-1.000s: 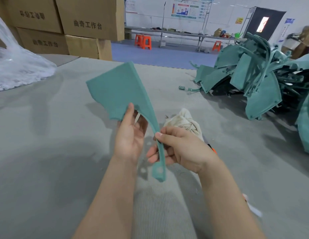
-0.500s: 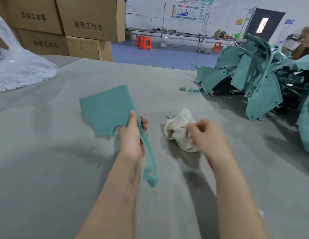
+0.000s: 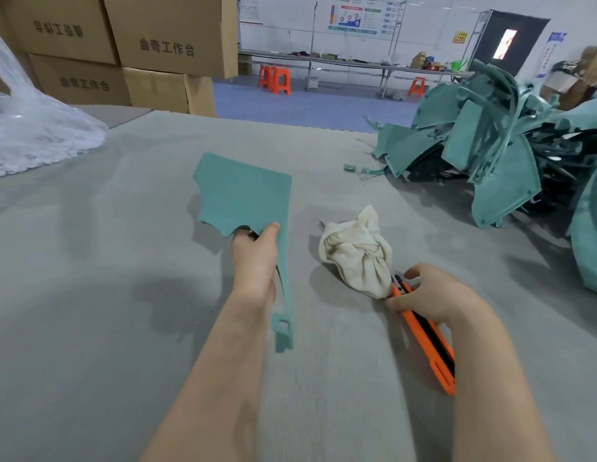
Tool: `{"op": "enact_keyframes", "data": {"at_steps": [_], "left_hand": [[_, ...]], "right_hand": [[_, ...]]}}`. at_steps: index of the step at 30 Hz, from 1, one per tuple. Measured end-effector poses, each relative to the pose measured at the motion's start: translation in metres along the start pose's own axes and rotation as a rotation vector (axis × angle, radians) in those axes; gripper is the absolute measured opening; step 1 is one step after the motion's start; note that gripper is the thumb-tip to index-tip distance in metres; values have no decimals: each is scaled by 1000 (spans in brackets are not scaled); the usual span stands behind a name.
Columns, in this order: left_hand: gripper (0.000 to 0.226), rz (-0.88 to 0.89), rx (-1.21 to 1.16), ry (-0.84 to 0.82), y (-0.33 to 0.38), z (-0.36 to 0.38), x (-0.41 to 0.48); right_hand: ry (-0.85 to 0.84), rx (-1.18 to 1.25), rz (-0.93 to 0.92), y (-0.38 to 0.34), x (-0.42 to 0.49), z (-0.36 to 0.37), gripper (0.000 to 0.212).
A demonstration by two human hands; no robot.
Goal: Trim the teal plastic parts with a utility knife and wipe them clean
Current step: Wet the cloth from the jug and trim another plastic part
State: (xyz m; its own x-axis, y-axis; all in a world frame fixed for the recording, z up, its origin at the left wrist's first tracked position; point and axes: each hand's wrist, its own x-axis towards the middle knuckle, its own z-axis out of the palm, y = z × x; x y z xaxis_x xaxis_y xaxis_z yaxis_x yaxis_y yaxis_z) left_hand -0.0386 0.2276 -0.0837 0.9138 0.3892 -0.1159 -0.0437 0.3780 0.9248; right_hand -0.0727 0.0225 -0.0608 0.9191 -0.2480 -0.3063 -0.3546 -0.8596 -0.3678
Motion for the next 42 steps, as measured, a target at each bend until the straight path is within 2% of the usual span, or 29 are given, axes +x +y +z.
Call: {"op": "enact_keyframes", "data": {"at_steps": [2,4,7,9,10,12,14,18,19,23,28,36,42], "left_hand": [[7,-50,-14,-36,0,-3,0],[10,-101,15,-40,0,-7,2],[20,-205,-39,-61,-2,-11,8],[13,-284,-144,-101,-2,-10,9],[9,-328,-227,-125,-2,-8,8],[8,-397,-366,-180,-2,-6,7],[5,-429,-404,-220,-2,-5,6],[4,-459,-374,-265,4,-7,6],[5,-472,-372,-277,6,-7,8],[7,-519,-396,-301,14,-9,9],[8,-569,-355,-301,14,-11,7],[13,-710,-352,-406,18,-14,4],[6,-728,-424,-456,19,-13,-1]], "right_hand": [[4,-7,26,2,2,-2,50],[88,73,33,2,1,-3,34],[438,366,-47,5,2,-10,22],[655,636,-190,-5,-2,-17,8],[677,784,-272,-16,-5,-20,7],[592,982,-448,-41,-8,-21,15],[473,965,-525,-63,-4,-9,18],[363,806,-487,-76,17,28,11],[377,779,-486,-74,22,32,9],[584,683,-431,-59,33,31,38],[608,576,-390,-59,32,43,36],[690,611,-397,-57,35,43,32],[693,621,-428,-56,35,44,35]]}}
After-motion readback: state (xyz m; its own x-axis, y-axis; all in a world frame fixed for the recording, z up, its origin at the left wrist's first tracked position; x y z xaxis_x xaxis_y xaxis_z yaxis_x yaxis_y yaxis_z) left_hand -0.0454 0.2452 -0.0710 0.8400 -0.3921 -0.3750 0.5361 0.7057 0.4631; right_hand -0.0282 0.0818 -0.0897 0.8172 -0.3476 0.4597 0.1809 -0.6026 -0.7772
